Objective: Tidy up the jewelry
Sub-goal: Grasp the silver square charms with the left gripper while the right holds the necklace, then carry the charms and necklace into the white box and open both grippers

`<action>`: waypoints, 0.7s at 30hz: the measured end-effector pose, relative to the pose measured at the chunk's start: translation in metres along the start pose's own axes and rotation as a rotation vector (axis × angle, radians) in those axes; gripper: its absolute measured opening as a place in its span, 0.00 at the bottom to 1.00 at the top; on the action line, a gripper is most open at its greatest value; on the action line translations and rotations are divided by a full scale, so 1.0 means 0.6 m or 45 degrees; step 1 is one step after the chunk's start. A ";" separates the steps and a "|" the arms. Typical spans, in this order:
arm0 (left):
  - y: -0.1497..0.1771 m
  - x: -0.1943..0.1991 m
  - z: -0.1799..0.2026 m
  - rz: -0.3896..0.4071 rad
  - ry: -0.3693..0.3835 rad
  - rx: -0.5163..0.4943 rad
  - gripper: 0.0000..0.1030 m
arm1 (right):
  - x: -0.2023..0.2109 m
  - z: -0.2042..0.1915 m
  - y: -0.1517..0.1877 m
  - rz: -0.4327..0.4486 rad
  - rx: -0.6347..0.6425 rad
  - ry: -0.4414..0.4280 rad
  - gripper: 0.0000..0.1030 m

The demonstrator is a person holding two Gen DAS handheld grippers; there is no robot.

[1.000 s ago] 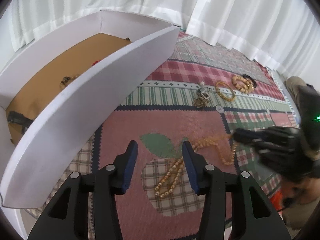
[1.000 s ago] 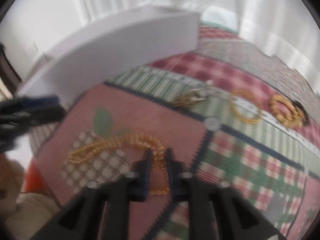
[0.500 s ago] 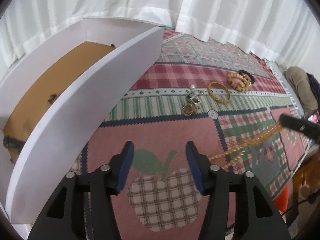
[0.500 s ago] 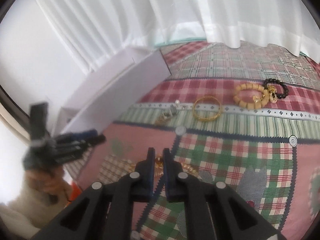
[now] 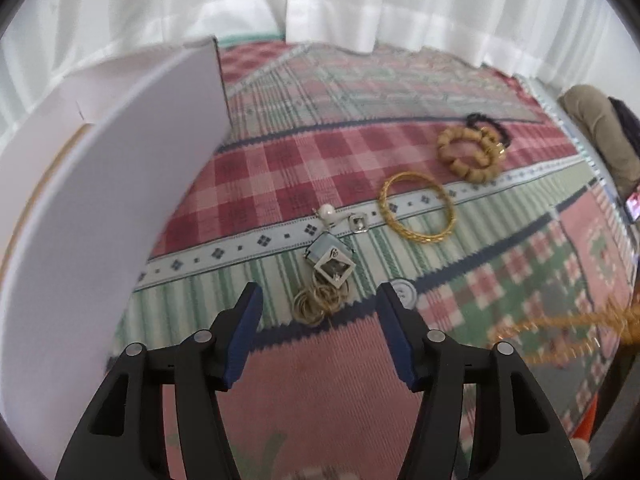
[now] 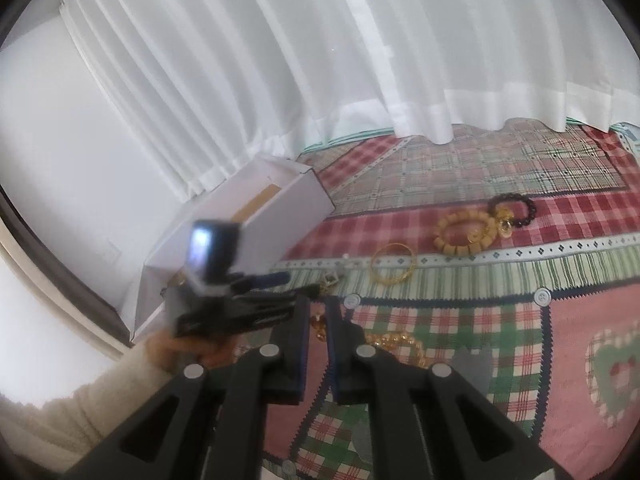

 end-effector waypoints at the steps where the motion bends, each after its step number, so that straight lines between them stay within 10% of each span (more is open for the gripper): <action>1: 0.000 -0.008 0.000 -0.012 0.003 0.003 0.52 | 0.002 0.002 0.003 -0.002 -0.006 0.000 0.08; 5: 0.003 -0.025 0.007 -0.040 0.029 -0.015 0.20 | 0.009 0.017 0.019 -0.010 -0.041 0.003 0.08; 21: -0.004 0.254 -0.084 0.139 0.096 0.224 0.16 | 0.039 -0.054 -0.096 0.025 0.082 -0.087 0.08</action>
Point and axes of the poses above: each gripper's, at about its wrist camera, not at the fingertips, and x roughly against the way its jaws point, z to its right, y to its underside, the point moved 7 cm from there along -x, roughly the way its jaws point, and after that the axes turned 7 degrees about x, right-handed, at the moved point
